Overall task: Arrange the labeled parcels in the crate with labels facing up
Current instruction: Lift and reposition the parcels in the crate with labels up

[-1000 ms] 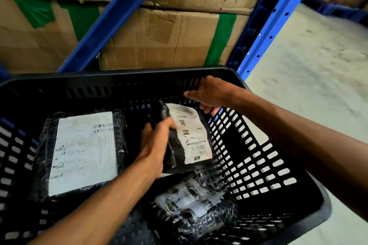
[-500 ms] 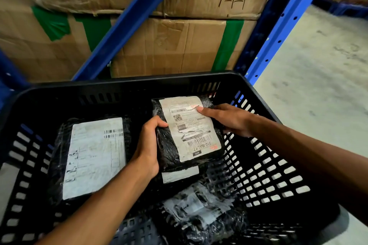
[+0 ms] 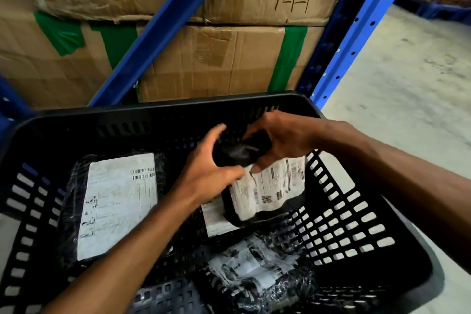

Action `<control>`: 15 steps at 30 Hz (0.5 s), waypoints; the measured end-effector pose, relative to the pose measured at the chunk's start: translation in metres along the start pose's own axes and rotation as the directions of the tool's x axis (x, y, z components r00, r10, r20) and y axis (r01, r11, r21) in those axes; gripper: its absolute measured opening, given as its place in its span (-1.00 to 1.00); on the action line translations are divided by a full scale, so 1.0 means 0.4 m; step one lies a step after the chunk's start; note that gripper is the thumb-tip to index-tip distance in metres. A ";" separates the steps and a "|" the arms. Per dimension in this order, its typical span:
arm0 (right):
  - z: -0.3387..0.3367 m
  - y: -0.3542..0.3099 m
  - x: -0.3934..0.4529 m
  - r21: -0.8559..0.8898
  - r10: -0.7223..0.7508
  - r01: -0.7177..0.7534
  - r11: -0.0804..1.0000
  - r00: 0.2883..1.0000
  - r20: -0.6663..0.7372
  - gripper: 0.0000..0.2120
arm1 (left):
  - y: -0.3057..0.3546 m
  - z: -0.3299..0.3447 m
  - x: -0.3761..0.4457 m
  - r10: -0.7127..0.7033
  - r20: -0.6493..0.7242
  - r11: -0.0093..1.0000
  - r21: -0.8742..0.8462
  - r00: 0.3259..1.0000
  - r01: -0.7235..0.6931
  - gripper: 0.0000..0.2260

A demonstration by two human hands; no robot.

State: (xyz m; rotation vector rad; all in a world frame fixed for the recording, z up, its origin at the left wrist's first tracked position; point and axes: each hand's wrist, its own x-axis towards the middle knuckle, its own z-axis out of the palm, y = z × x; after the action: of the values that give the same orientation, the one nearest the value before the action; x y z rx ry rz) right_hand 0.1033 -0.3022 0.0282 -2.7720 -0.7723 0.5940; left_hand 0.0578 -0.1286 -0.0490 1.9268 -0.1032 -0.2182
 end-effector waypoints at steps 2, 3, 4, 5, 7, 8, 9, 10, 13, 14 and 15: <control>0.023 -0.018 0.014 -0.059 -0.003 0.004 0.998 1.000 0.018 -0.43 | -0.002 -0.012 -0.002 -0.037 0.202 0.994 0.109 0.979 0.015 -0.27; 0.029 -0.018 0.017 -0.035 -0.003 0.003 0.999 1.000 -0.002 -0.39 | -0.002 -0.015 -0.004 -0.051 0.215 0.990 0.142 0.975 0.021 -0.34; 0.034 -0.012 0.017 0.024 -0.002 0.003 1.000 1.000 -0.026 -0.36 | -0.004 -0.015 -0.005 -0.055 0.182 0.988 0.155 0.982 0.026 -0.40; 0.036 -0.003 0.015 0.089 -0.006 0.011 0.996 0.998 -0.058 -0.35 | -0.007 -0.015 -0.005 -0.058 0.125 0.986 0.161 0.990 0.038 -0.45; 0.037 0.028 0.009 0.180 0.040 -0.010 0.984 0.986 -0.163 -0.34 | -0.013 -0.016 -0.008 -0.111 -0.004 0.987 0.118 0.994 0.111 -0.58; 0.041 0.043 0.005 0.230 0.108 -0.059 0.971 0.973 -0.206 -0.35 | -0.013 -0.019 -0.013 -0.179 -0.050 0.983 0.038 0.983 0.181 -0.65; 0.051 0.057 0.000 0.306 0.208 -0.134 0.943 0.952 -0.225 -0.38 | -0.013 -0.021 -0.018 -0.256 -0.071 0.966 -0.063 0.964 0.252 -0.70; 0.067 0.066 -0.007 0.392 0.320 -0.224 0.892 0.926 -0.201 -0.44 | -0.012 -0.023 -0.024 -0.318 -0.074 0.940 -0.150 0.945 0.305 -0.71; 0.154 0.072 -0.027 0.588 0.561 -0.592 0.551 0.785 0.265 -0.30 | -0.009 -0.026 -0.045 -0.419 -0.031 0.877 -0.271 0.907 0.396 -0.71; 0.188 0.064 -0.036 0.631 0.500 -0.656 0.414 0.743 0.444 -0.24 | -0.004 -0.022 -0.054 -0.455 -0.001 0.842 -0.324 0.890 0.430 -0.73; 0.221 0.052 -0.044 0.683 0.404 -0.668 0.295 0.735 0.545 -0.23 | 0.001 -0.018 -0.062 -0.489 0.028 0.802 -0.377 0.872 0.463 -0.71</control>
State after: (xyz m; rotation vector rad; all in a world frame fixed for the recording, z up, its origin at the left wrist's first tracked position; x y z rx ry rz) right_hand 0.0610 -0.3216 -0.0517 -1.8819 0.4831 1.1166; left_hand 0.0351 -0.1179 -0.0438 1.5431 0.4538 -0.4716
